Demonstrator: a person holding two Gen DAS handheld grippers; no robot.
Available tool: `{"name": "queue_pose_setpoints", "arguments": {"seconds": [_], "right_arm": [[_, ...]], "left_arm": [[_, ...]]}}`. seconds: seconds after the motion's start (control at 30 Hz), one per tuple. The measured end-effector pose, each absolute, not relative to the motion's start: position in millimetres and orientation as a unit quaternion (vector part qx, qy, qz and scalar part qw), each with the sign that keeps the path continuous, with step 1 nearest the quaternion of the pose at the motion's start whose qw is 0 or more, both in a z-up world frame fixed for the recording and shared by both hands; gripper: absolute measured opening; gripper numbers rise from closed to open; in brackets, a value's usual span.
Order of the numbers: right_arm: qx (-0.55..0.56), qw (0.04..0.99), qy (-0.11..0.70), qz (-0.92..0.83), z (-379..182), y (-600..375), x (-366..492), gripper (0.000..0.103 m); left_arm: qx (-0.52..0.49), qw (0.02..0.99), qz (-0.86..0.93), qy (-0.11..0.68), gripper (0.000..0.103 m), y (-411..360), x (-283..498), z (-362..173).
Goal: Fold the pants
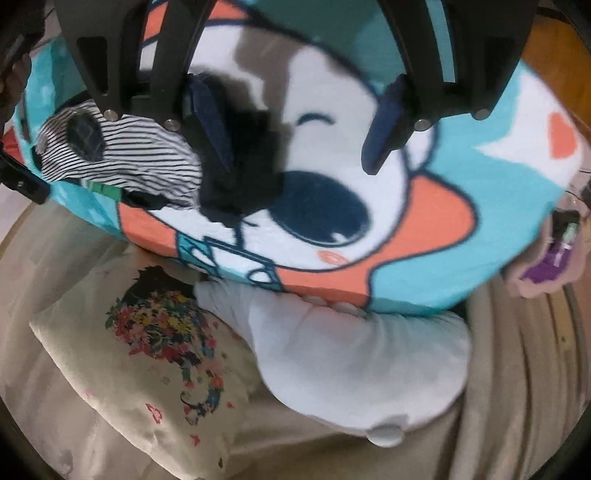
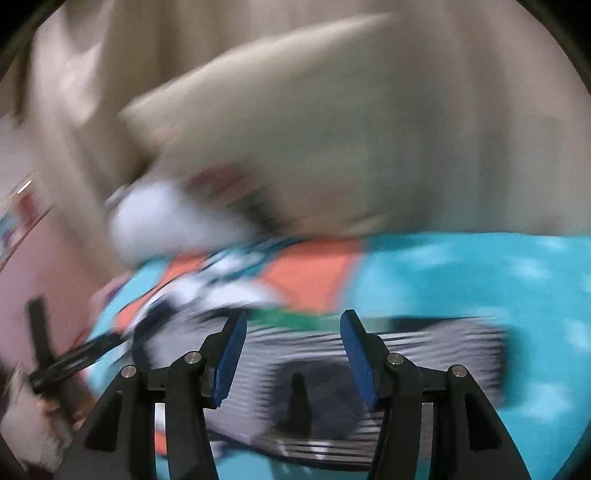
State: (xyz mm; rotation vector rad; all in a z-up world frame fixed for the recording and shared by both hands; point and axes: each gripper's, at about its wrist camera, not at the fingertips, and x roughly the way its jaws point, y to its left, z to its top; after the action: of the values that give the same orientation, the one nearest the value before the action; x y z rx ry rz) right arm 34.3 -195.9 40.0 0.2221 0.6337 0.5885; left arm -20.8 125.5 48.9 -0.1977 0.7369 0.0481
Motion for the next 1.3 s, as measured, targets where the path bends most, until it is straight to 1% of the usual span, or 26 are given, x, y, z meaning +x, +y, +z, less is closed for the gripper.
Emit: {"name": "queue_pose_setpoints", "arguments": {"seconds": [0.07,0.17,0.23,0.3,0.37,0.4,0.43,0.53,0.6,0.73,0.83,0.93,1.0,1.17,1.2,1.27,1.3], "right_arm": [[0.075,0.893,0.312,0.314,40,-152,39,0.049],[0.053,0.874,0.316,0.364,41,-89,48,0.048],[0.067,0.846,0.34,0.405,35,-56,57,0.048],[0.065,0.813,0.387,0.43,18,-25,68,0.048],[0.048,0.795,0.427,0.429,-5,1,74,0.051],[0.049,0.802,0.408,0.433,-6,2,71,0.054],[0.046,0.797,0.408,0.443,-5,5,70,0.064],[0.041,0.801,0.404,0.44,4,-2,61,0.066],[0.052,0.809,0.384,0.443,15,-19,51,0.066],[0.046,0.861,0.326,0.388,32,-96,30,0.066],[0.009,0.895,0.328,0.302,30,-155,36,0.066],[-0.052,0.916,0.336,0.211,21,-198,52,0.066],[-0.091,0.916,0.337,0.197,16,-208,61,0.066],[-0.135,0.894,0.342,0.257,4,-184,71,0.065],[-0.147,0.892,0.341,0.26,1,-181,70,0.064],[-0.169,0.887,0.339,0.264,-6,-167,75,0.053],[-0.175,0.884,0.34,0.268,-8,-164,76,0.051]], "left_arm": [[-0.087,0.93,0.038,0.356,0.071,132,-27,50],[-0.083,0.932,0.06,0.347,0.071,147,-41,56],[-0.087,0.933,0.07,0.342,0.071,158,-49,59],[-0.095,0.933,0.079,0.337,0.071,171,-57,61],[-0.101,0.933,0.086,0.336,0.071,181,-61,61],[-0.105,0.932,0.086,0.336,0.071,184,-63,61],[-0.108,0.932,0.086,0.336,0.071,187,-63,60],[-0.116,0.93,0.079,0.338,0.071,190,-62,58],[-0.115,0.932,0.074,0.336,0.071,188,-63,59],[-0.108,0.935,0.07,0.331,0.071,184,-66,60],[-0.11,0.933,0.068,0.336,0.072,182,-63,58],[-0.112,0.929,0.06,0.348,0.072,173,-57,54],[-0.108,0.928,0.052,0.354,0.072,163,-55,52],[-0.087,0.927,0.047,0.361,0.072,138,-52,55],[-0.083,0.927,0.048,0.361,0.072,135,-52,55],[-0.076,0.927,0.051,0.362,0.072,129,-51,57],[-0.075,0.927,0.052,0.364,0.072,127,-50,58]]}}
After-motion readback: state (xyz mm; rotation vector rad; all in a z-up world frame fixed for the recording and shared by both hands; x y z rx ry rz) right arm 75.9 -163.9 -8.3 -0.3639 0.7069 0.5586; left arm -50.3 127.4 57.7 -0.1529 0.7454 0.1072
